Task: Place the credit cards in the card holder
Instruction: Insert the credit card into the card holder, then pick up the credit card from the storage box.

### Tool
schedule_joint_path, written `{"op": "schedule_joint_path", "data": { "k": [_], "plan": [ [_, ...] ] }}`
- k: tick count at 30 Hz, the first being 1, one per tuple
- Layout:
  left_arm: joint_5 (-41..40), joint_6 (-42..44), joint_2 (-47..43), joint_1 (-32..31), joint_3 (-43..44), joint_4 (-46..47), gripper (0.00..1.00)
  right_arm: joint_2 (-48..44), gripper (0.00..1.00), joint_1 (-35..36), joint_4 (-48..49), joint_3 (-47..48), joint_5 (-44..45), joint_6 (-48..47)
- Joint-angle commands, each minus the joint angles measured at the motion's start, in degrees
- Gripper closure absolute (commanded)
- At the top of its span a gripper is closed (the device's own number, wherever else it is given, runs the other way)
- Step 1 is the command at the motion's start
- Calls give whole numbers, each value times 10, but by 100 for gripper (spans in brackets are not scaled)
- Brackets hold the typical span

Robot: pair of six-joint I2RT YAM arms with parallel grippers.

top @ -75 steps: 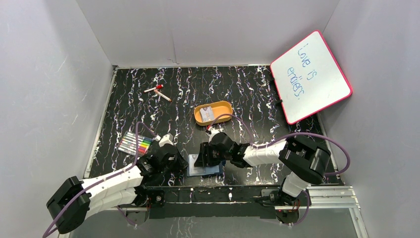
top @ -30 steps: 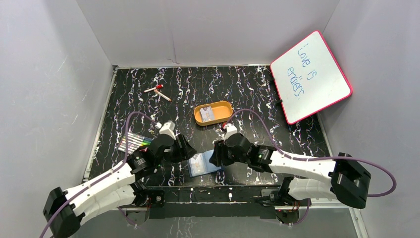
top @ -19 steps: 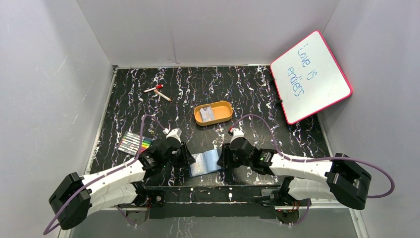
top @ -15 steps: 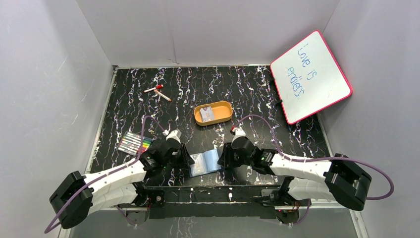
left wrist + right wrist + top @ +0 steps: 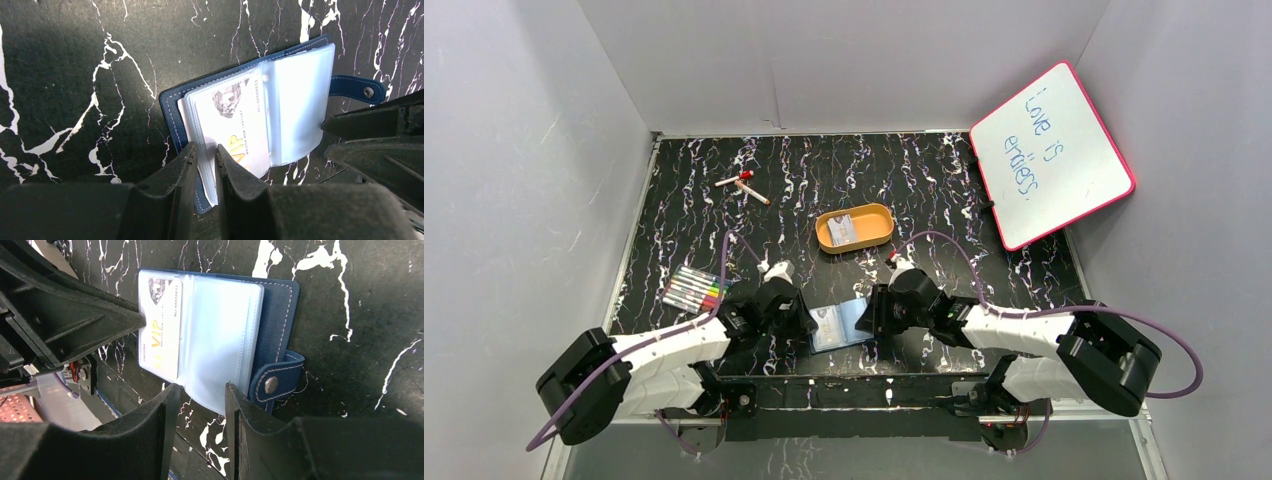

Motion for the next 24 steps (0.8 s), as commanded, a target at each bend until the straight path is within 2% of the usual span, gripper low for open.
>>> {"op": "schedule_joint_path", "data": {
  "k": [1,5,8,12,15,17,21,24],
  "plan": [
    [-34,12,16,-2,15,-18,83,-12,54,-2,29,-4,-13,4],
    [-55,12,3,-1,31,-50,83,-67,49,-2,-35,24,38,-22],
    [-67,12,-30,-1,42,-77,78,-103,42,-8,-108,70,93,-63],
    [-75,13,-88,-1,59,-117,60,-97,35,-52,-163,140,101,-120],
    [-85,14,-126,-1,76,-151,44,-63,29,-100,-142,179,91,-147],
    [-96,16,-142,-1,90,-176,39,-27,25,-124,-112,202,100,-161],
    [-124,18,-173,-1,105,-211,35,102,23,-184,-92,295,22,-188],
    [-141,13,-188,-1,107,-228,35,184,22,-199,-75,361,6,-205]
  ]
}}
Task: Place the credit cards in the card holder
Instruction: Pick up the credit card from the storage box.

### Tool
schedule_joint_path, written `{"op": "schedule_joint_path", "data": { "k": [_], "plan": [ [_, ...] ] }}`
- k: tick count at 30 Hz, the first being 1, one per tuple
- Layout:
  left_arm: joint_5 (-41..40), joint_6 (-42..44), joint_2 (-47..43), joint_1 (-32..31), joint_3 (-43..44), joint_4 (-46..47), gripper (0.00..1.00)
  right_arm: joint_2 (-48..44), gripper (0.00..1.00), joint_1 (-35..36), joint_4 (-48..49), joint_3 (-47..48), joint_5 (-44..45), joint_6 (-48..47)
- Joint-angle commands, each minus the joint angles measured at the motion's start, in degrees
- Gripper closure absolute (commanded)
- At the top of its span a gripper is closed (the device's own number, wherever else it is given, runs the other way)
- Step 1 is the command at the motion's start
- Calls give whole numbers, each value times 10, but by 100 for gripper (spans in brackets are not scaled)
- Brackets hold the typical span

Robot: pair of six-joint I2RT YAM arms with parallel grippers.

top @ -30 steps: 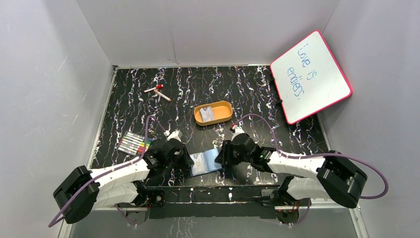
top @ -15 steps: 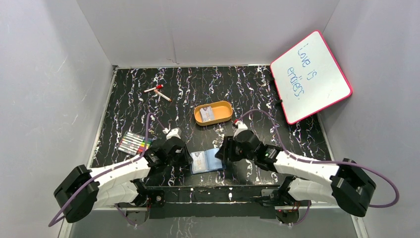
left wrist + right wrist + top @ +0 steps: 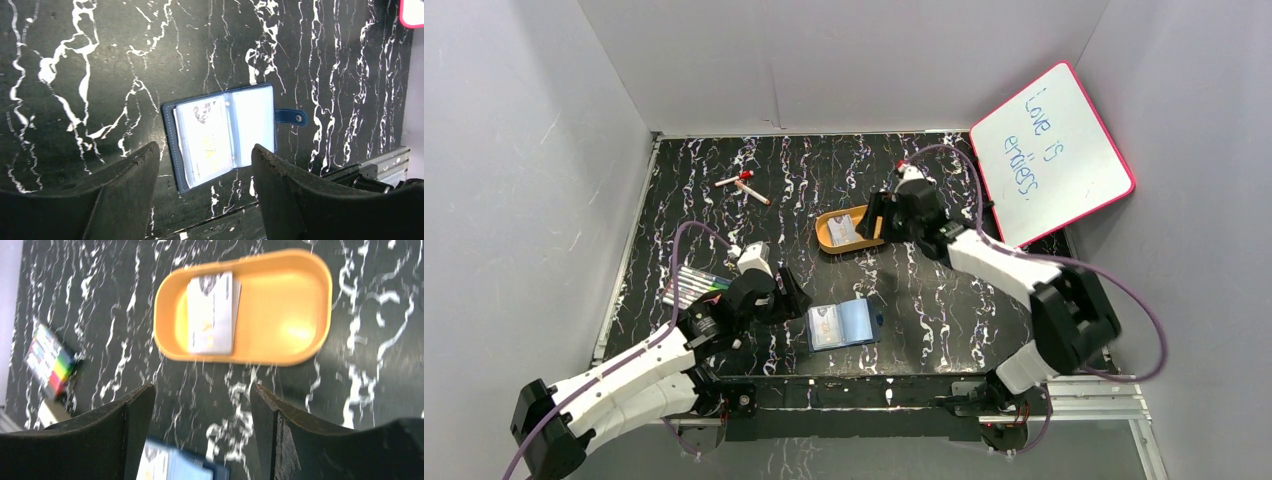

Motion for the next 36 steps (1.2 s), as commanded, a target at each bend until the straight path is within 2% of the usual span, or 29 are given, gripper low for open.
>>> {"op": "schedule_joint_path", "data": {
  "k": [1,6,12,27,36],
  "plan": [
    [-47,1,-26,-1,19,-61,35,108,22,-26,38,113,-44,-48],
    [-46,-6,-34,-1,16,-68,35,204,27,-48,46,185,-79,-54],
    [-45,-7,-35,-1,13,-66,35,266,32,-58,39,220,-98,-72],
    [-38,-2,-11,-1,9,-52,35,334,34,-60,52,234,-138,-76],
    [-43,-6,-10,-1,8,-57,35,356,46,-60,40,250,-131,-77]
  ]
}}
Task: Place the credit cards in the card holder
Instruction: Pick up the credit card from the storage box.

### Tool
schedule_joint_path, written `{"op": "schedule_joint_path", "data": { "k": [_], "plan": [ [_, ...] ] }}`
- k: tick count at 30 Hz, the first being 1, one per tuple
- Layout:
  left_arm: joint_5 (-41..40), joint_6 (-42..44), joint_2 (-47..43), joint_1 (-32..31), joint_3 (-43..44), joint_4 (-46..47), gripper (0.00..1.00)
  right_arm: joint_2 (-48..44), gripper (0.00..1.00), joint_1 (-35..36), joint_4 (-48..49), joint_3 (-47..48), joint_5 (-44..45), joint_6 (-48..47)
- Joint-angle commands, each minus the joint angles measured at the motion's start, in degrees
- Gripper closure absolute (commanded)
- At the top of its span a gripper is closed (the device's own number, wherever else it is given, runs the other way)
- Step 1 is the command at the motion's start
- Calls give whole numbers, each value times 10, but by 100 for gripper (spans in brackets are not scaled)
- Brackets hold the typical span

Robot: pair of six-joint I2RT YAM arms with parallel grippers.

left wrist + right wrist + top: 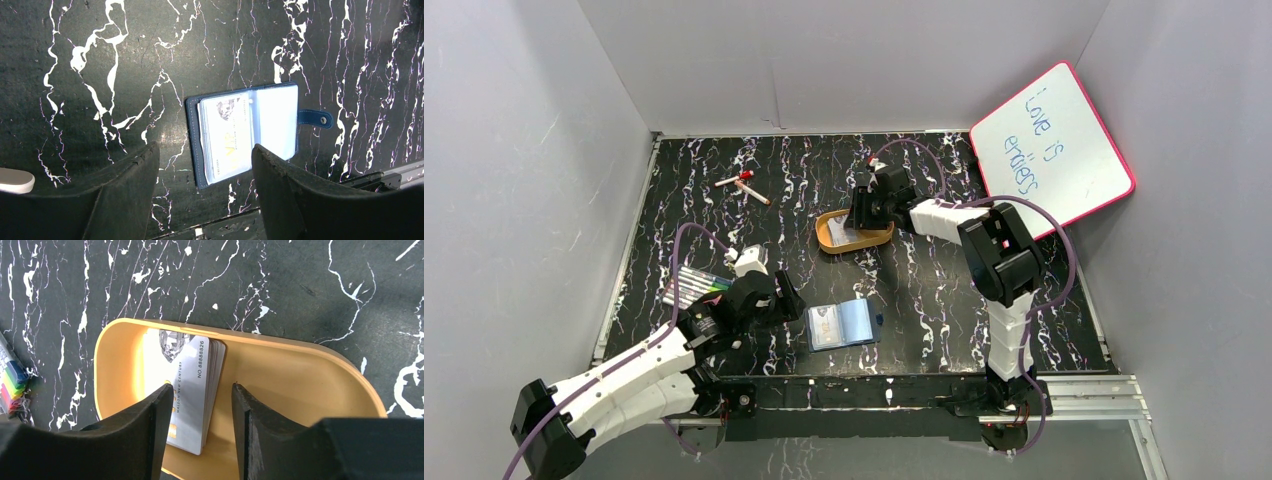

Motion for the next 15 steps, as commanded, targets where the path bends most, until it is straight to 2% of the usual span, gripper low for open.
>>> {"op": "schedule_joint_path", "data": {
  "k": [1,10,15],
  "plan": [
    [-13,-1,0,-1,6,-3,35,10,48,-1,10,25,3,-9],
    [-14,-1,3,-1,7,-4,35,1,63,-2,2,16,25,-16],
    [-14,-1,4,-1,7,-4,35,-13,66,-4,8,4,30,-15]
  ]
}}
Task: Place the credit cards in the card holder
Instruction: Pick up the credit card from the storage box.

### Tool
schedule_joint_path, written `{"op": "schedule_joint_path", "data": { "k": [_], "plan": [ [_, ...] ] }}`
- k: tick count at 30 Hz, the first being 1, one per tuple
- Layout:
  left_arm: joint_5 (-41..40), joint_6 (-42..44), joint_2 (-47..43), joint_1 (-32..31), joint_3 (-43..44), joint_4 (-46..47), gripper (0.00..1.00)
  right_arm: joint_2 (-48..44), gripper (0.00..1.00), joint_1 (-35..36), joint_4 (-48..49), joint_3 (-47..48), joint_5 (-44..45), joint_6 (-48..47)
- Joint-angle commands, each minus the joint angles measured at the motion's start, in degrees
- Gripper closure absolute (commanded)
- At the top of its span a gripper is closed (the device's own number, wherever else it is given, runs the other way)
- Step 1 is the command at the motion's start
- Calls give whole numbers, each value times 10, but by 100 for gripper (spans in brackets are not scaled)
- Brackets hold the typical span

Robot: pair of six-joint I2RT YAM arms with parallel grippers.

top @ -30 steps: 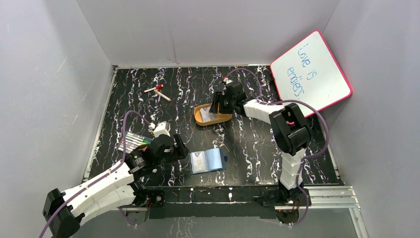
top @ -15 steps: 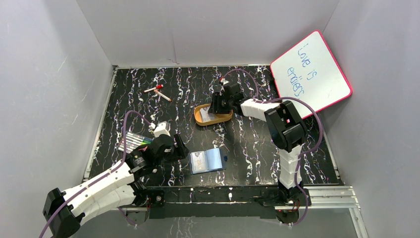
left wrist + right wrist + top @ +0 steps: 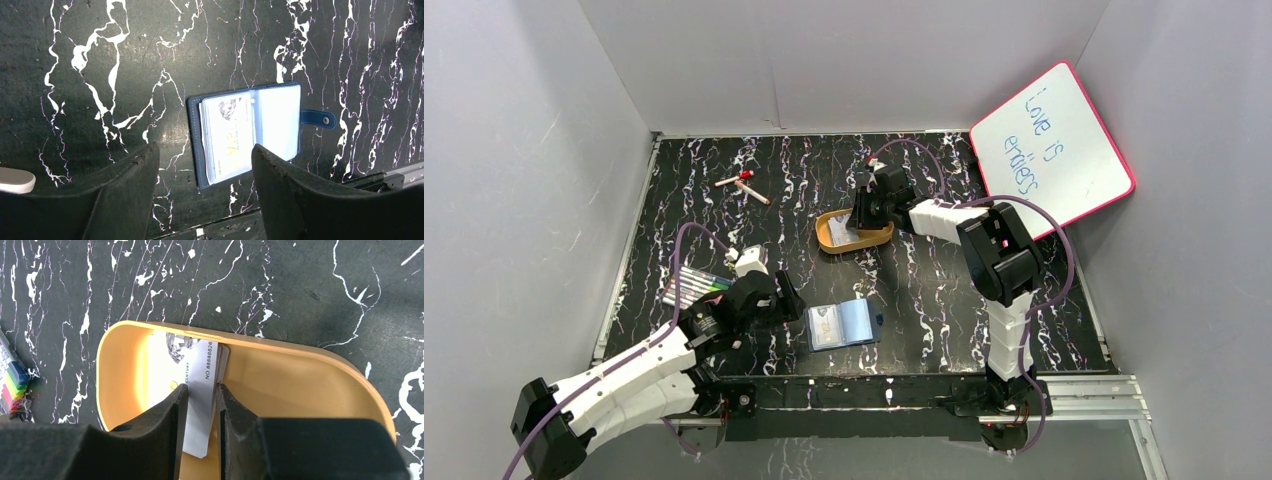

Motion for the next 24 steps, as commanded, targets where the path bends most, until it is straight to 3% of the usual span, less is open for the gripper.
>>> {"op": "schedule_joint_path", "data": {
  "k": [1,11,24],
  "plan": [
    [-13,-1,-1,-1,7,-4,35,-22,67,-6,6,-2,29,-13],
    [-12,-3,-5,-1,7,-5,35,-54,76,-16,25,-27,14,-5],
    [-9,-4,-6,-1,8,-5,35,-91,100,-18,47,-53,-19,0]
  ]
}}
